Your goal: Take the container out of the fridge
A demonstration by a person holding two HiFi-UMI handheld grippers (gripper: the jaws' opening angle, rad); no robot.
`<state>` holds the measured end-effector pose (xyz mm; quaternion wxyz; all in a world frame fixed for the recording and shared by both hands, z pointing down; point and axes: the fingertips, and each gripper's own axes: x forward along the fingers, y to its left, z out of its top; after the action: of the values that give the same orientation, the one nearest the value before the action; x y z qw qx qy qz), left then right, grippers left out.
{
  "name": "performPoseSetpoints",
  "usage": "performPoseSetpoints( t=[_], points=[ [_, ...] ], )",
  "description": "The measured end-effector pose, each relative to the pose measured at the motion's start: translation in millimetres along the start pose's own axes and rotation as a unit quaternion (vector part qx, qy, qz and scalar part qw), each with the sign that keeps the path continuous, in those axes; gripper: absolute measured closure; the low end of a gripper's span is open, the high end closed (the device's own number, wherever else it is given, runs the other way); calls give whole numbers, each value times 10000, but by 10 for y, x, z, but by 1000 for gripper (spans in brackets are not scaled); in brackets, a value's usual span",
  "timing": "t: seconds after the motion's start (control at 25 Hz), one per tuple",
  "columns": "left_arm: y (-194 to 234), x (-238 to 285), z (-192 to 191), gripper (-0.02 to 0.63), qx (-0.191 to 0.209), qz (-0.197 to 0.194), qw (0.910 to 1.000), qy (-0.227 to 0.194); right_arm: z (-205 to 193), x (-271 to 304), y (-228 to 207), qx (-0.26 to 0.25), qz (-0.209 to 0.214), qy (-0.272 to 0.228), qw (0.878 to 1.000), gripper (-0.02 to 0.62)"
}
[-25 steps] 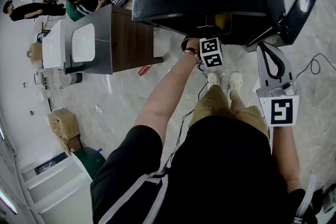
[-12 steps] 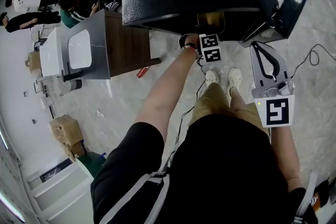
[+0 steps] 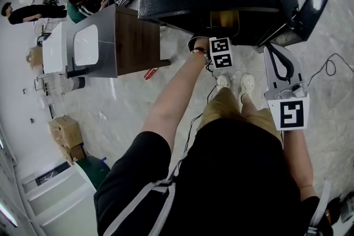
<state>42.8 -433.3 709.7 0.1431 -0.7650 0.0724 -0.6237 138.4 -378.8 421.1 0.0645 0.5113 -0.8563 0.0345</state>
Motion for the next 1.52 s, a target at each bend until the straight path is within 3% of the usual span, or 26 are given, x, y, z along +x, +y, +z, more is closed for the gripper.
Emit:
performPoseSetpoints(
  t=[0.16,0.44,0.72,0.88,1.04,1.24,1.52],
  points=[
    [6,-318,110,569,-492,155,9983,-287,196,-11,35,-82,44,-207,9997,560],
    [-181,-838,391,571,-1383,297,9849,-1003,369,-50,192,-46,249,-356,9990,560],
    [-192,-1392,577,571,-2221,610,9551,-1861,376,-111,292,-267,380,-178,9988,560],
    [-101,-1752,576,570,-2385,1015,9413,-2164,503,-87,352,-383,439,-374,9976,560],
    [-106,-2120,623,570,-2717,1206,9172,-2654,489,-94,417,-645,537,-105,9964,560],
    [-183,-2454,682,569,-2959,1344,8901,-3195,622,-31,508,-669,649,-293,9952,560],
    [-140,-2738,640,569,-3508,1666,8381,-3833,674,-12,660,-701,709,-490,9938,560]
  ],
)
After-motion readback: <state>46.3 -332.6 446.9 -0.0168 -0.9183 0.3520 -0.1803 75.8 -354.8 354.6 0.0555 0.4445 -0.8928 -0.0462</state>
